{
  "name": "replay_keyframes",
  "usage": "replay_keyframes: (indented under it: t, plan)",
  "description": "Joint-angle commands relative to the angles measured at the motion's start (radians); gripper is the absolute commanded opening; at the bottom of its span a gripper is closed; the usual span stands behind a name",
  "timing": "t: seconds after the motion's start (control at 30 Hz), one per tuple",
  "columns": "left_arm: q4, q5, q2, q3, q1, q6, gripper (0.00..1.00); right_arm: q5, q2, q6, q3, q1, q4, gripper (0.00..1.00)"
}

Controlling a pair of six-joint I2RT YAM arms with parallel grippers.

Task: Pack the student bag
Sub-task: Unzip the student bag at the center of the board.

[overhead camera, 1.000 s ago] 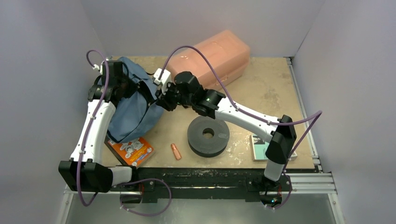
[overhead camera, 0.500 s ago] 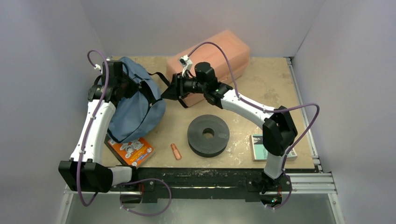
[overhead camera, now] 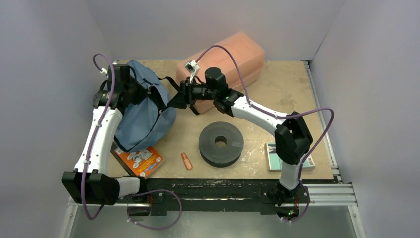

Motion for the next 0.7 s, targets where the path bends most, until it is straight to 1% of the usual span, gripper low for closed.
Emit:
replay_keyframes:
  t: [0.0,0.13,0.27,0.53,0.67]
  plan:
    - [0.070,0.030,-0.035,0.038,0.007,-0.024,0.00,-0.023,0.031,-0.066,0.012,0.002,0.029,0.53]
    - [0.070,0.030,-0.034,0.036,0.007,-0.025,0.00,-0.019,0.053,-0.084,0.023,0.002,0.019,0.54]
    - [0.071,0.027,-0.035,0.035,0.007,-0.024,0.00,-0.037,0.052,-0.076,0.005,0.003,0.038,0.48]
    - [0.075,0.030,-0.026,0.033,0.007,-0.027,0.00,-0.057,0.034,-0.063,-0.026,0.011,0.087,0.45]
    - [0.074,0.031,-0.027,0.033,0.007,-0.026,0.00,-0.063,0.044,-0.062,-0.008,0.012,0.083,0.39]
